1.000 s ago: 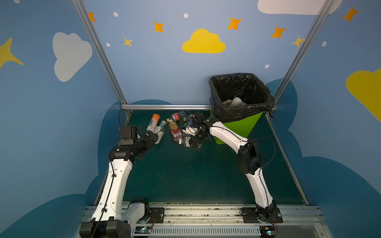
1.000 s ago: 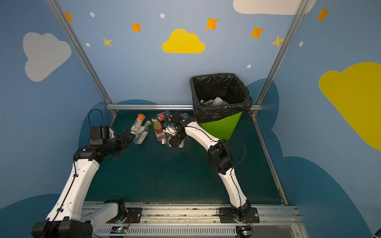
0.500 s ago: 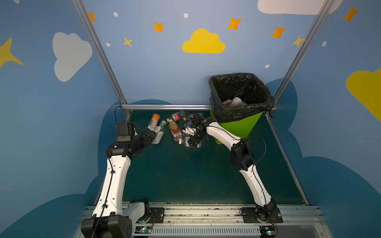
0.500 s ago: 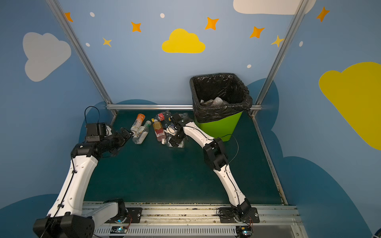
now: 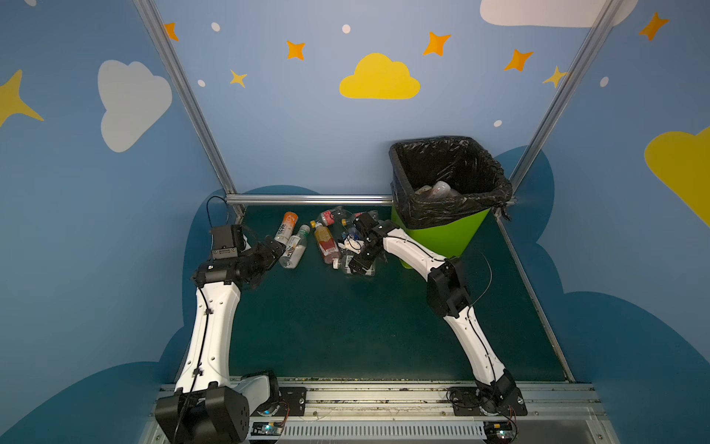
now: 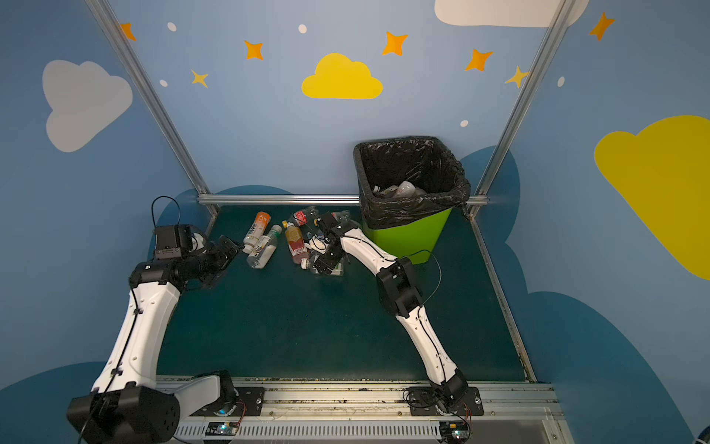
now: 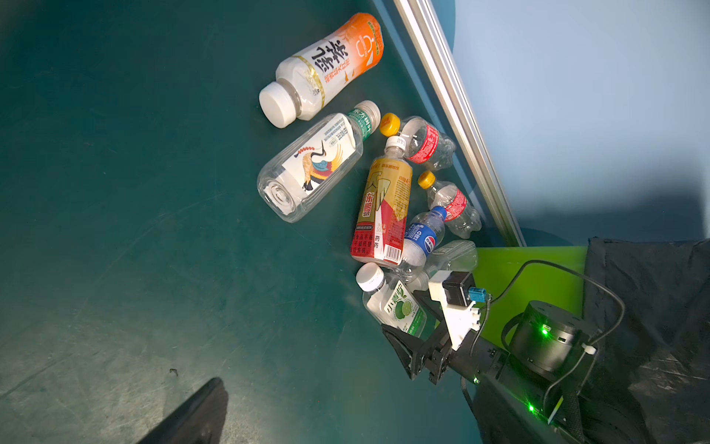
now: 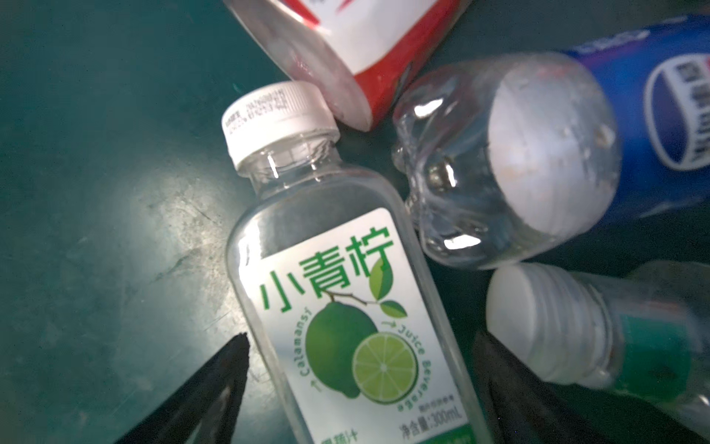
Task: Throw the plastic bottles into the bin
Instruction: 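Lower the right gripper around the lime-label bottle and close it, then lift the lime-label bottle over the bin and open the right gripper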
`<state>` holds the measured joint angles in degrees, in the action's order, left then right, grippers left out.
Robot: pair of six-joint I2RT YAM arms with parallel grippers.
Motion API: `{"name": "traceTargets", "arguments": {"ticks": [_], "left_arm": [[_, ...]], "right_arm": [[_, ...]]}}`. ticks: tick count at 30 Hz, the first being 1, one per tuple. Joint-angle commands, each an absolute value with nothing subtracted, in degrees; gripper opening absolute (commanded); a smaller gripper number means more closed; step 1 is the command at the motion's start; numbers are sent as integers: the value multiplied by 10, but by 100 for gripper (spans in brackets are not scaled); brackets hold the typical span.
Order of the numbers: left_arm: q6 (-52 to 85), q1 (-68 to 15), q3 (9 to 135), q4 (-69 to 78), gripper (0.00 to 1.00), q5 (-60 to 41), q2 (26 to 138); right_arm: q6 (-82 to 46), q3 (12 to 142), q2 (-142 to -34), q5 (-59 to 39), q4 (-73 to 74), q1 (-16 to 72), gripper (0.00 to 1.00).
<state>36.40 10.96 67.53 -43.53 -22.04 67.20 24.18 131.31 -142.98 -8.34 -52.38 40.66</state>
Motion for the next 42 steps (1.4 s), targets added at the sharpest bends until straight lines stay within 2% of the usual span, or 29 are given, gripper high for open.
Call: {"name": "traceTargets", "arguments": {"ticks": [1,9,18,23,30,34,37,39,40,42], "left_arm": [[352,115,686,-435,100,-231,677],[345,126,682,-432,100,-241,681],[330,138,677,-440,100,-245,672],[316,141,668,-444,100,-232,657],[302,142,665,-420,100,-221,627],[281,142,696,-433,100,-204,624],[277,142,718,-439,100,-209,633],[278,141,726,-441,100,-214,638],[279,141,728,-443,100,-217,640],[280,139,727,-451,100,-219,638]], "right_arm": [[234,1318,-1436,-98,-544,412,89],[237,1294,-1425,-63,-552,437,81],[227,1289,-1396,-51,-578,452,58],[220,1264,-1306,-62,-578,474,53],[210,1241,-1125,-38,-502,522,52],[193,1239,-1036,77,-344,501,50],[161,1335,-1059,223,-318,439,46],[146,1436,-1106,297,-366,393,49],[135,1505,-1137,309,-421,373,57],[111,1612,-1177,310,-513,354,82]]}}
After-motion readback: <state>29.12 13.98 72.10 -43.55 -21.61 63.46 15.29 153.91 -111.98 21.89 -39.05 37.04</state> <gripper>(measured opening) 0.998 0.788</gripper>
